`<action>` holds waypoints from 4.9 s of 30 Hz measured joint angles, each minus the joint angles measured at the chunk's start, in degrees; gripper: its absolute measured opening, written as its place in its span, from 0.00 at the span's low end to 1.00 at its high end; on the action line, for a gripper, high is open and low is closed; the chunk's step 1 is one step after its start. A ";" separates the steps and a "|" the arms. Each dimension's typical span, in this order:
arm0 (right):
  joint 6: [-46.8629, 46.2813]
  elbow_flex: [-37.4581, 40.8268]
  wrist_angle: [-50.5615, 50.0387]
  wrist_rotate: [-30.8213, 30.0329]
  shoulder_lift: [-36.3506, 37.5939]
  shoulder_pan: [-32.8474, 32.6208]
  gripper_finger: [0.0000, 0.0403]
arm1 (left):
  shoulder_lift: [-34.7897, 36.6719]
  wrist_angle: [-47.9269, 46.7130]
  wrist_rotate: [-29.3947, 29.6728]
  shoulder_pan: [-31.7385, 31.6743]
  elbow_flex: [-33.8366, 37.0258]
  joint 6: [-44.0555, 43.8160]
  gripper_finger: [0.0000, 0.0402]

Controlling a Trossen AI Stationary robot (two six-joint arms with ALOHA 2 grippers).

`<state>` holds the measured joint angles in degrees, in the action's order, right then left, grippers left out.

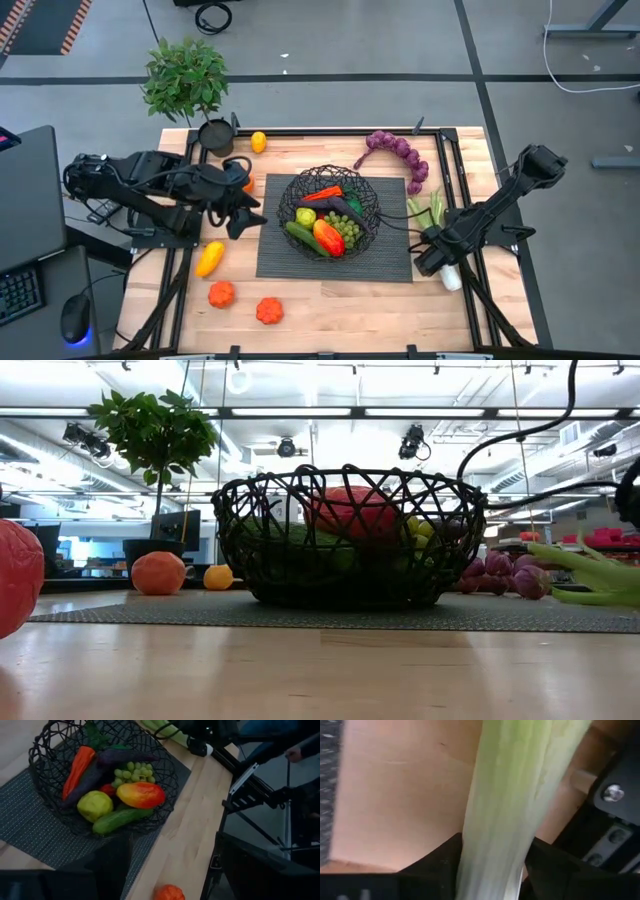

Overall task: Build produce basket
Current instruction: Put the celery into the black basket, then adjust the black mat

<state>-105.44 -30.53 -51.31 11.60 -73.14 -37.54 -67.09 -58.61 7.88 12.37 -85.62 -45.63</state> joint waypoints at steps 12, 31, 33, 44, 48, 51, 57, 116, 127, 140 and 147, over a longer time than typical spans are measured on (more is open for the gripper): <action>2.47 -14.23 -9.57 -14.56 9.36 2.40 0.33 | 0.00 0.09 0.00 -3.17 0.00 0.39 0.72; 51.31 -33.83 12.31 -29.50 -0.72 23.53 0.33 | 0.00 3.12 -0.05 -5.83 0.00 3.45 0.72; 52.46 -33.83 15.82 -26.11 -2.63 26.20 0.33 | 0.00 3.10 -0.64 -5.82 0.00 3.43 0.72; 60.37 -33.83 20.10 -11.78 -12.44 31.47 0.34 | 0.00 3.13 -1.29 -5.82 0.00 3.43 0.72; 61.42 -33.89 22.49 -11.82 -14.59 31.87 0.40 | 0.00 3.13 -1.29 -5.82 0.00 3.42 0.72; 61.81 -33.84 24.69 -12.83 -15.02 32.70 0.46 | 0.00 3.10 -1.29 -5.82 0.00 3.41 0.72; 62.87 -33.83 25.96 -16.57 -14.40 34.57 0.57 | 0.00 3.13 -1.29 -5.82 0.00 3.39 0.72; 34.17 -33.76 6.54 -12.89 -3.42 14.03 0.61 | -3.03 -12.06 -8.66 -4.97 -0.04 0.28 0.72; 20.97 -29.06 1.09 -13.26 -6.67 1.75 0.60 | -3.03 -11.21 -8.09 -6.78 -0.04 -3.73 0.72; 30.94 -18.15 6.22 -17.12 -12.15 2.56 0.52 | -3.02 -9.73 -8.12 -6.67 -0.02 -8.33 0.72; 32.73 -12.05 11.26 -16.50 -12.04 2.91 0.51 | -3.04 -9.46 -8.11 -6.67 -0.02 -10.30 0.72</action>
<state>-72.71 -42.58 -40.06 -4.91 -85.18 -34.63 -70.13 -68.07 -0.23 5.69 -85.65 -55.93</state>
